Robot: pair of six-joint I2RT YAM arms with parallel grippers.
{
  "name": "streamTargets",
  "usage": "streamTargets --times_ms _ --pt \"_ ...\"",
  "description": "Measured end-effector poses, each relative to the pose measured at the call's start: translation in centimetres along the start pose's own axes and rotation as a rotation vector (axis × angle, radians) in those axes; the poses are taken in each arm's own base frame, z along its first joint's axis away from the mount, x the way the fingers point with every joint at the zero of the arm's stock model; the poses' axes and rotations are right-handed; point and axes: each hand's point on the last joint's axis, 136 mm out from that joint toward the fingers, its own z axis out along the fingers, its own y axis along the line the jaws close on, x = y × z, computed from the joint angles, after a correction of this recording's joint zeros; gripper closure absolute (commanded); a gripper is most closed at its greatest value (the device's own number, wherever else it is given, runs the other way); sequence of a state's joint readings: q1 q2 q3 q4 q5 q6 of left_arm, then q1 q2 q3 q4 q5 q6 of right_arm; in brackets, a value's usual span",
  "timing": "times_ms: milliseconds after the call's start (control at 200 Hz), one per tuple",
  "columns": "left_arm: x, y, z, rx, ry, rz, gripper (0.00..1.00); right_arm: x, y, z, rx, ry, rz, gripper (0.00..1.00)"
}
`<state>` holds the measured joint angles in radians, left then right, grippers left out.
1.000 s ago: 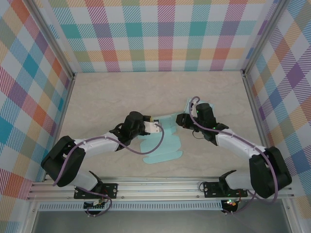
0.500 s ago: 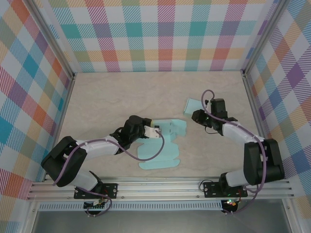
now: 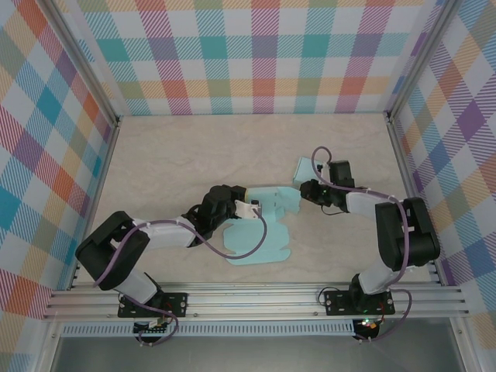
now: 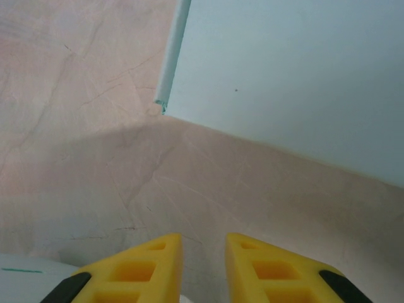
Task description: Fold the paper box
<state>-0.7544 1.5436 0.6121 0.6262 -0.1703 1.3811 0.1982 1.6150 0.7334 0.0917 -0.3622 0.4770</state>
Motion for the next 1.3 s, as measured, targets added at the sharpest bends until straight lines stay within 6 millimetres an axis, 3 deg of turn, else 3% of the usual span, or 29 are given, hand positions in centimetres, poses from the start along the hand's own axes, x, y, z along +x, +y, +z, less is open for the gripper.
streamTargets --times_ms 465,740,1005,1300 --pt "0.8 -0.3 0.8 -0.022 0.042 0.003 1.00 1.5 2.9 1.2 -0.102 0.051 -0.104 0.71" --pt "1.5 -0.5 1.4 -0.026 0.082 0.004 1.00 1.1 3.7 1.3 -0.128 0.028 -0.144 0.68" --pt "1.2 -0.2 1.4 -0.049 0.088 0.023 1.00 0.9 3.2 1.5 -0.093 0.008 -0.168 0.68" --pt "-1.0 0.6 0.8 -0.113 0.064 0.119 1.00 -0.4 1.0 1.0 -0.017 -0.032 -0.147 0.65"
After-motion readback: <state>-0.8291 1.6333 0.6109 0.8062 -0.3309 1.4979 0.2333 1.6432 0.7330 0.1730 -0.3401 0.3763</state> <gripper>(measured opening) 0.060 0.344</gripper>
